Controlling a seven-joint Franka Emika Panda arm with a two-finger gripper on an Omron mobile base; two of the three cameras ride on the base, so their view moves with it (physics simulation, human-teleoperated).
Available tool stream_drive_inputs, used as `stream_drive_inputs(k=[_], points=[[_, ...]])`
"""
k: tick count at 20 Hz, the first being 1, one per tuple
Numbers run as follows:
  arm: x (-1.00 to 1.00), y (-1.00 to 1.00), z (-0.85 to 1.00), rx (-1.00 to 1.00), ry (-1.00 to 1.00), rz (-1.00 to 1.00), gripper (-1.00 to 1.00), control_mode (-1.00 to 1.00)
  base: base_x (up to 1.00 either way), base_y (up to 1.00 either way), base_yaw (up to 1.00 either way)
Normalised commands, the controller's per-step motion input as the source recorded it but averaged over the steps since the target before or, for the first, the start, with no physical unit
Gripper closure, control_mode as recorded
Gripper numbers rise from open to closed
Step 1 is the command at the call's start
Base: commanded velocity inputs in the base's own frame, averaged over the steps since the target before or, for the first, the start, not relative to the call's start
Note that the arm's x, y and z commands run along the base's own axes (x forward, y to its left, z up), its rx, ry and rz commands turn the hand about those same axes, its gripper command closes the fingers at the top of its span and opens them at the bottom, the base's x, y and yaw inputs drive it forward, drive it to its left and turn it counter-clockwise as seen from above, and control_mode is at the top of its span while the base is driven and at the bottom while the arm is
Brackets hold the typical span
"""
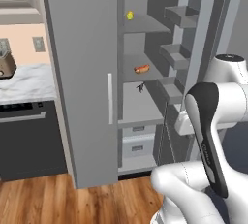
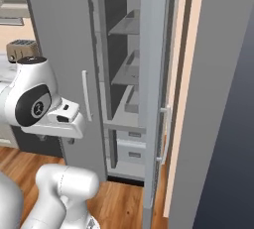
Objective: Store the hot dog in the freezer for long-term storage. Close the freezer door after placing the cooked food.
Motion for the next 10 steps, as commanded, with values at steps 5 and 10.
stream_drive_inputs(k=[5,10], points=[[0.0,0.0,0.0,0.0,0.0,0.0,-1.0,1.0,0.3,-0.4,0.0],[0.0,0.0,0.0,0.0,0.0,0.0,-1.0,1.0,0.18,-0.47,0.0]])
